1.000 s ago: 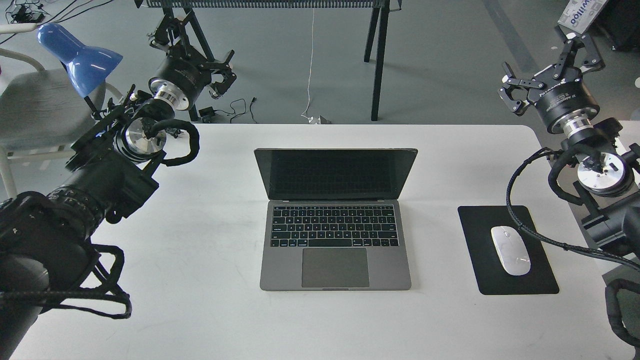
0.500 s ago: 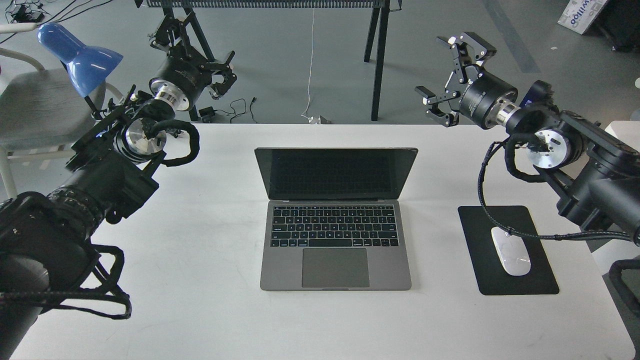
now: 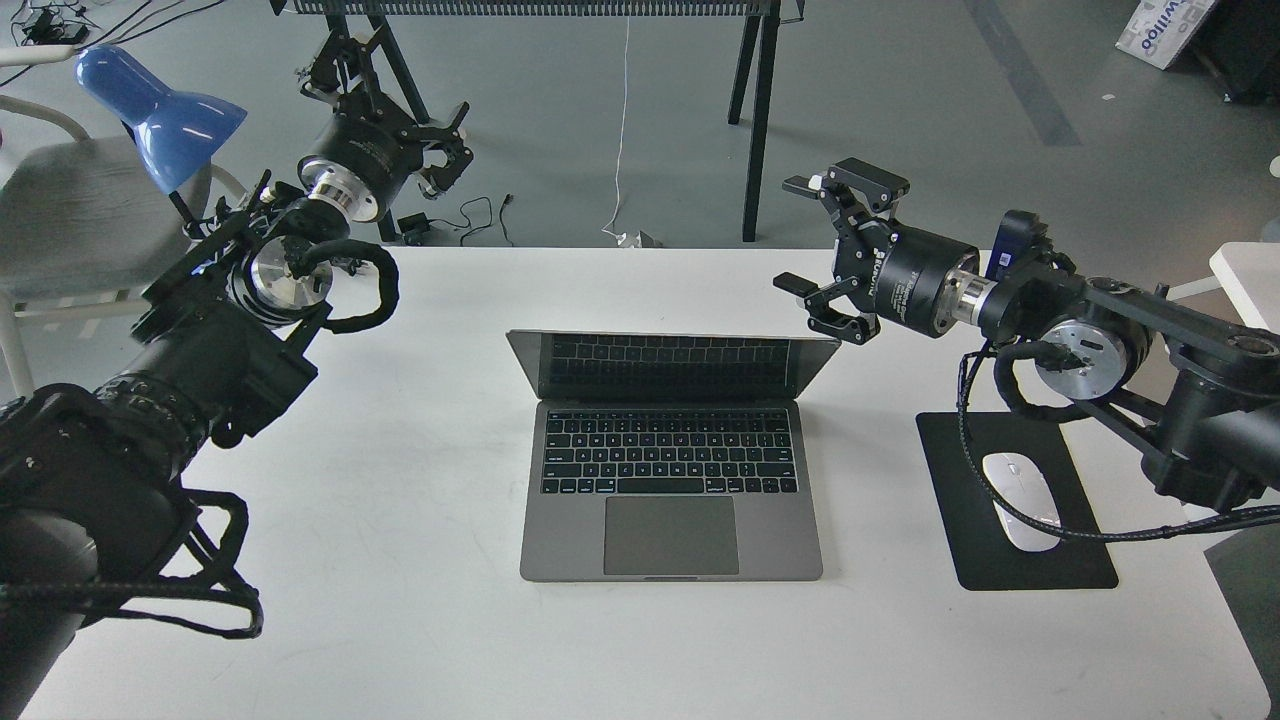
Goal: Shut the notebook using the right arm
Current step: 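Push the top of the laptop screen down with the right gripper, then press the closed lid flat with the right gripper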
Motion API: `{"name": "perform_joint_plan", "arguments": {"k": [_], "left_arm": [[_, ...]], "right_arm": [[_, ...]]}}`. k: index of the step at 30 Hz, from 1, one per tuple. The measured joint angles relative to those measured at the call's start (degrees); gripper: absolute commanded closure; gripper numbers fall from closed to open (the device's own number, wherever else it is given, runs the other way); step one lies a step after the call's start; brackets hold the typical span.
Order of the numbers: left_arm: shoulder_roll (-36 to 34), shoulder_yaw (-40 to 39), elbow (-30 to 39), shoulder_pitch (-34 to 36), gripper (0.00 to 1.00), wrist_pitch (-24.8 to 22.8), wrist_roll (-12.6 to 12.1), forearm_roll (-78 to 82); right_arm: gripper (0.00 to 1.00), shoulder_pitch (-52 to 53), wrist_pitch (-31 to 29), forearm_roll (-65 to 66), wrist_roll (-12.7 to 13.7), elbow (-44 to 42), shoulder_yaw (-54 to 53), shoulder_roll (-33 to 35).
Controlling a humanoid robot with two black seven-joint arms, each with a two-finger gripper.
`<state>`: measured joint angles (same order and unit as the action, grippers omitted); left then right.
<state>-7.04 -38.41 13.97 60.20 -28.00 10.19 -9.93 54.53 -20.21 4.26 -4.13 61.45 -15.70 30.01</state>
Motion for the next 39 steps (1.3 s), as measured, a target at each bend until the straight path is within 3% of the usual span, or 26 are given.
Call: {"name": "perform_joint_plan", "arguments": {"k": [9,39], "left_arm": [[0.01,0.00,0.00,0.00,0.00,0.00,0.00,0.00],[0.02,0.00,0.00,0.00,0.00,0.00,0.00,0.00]], "right_arm": [[0.00,-3.44,0.00,6.13,0.00,4.82,3.07,2.47],[0.00,-15.13,0.50,24.83,-0.13,3.60,3.38,-0.73]]}}
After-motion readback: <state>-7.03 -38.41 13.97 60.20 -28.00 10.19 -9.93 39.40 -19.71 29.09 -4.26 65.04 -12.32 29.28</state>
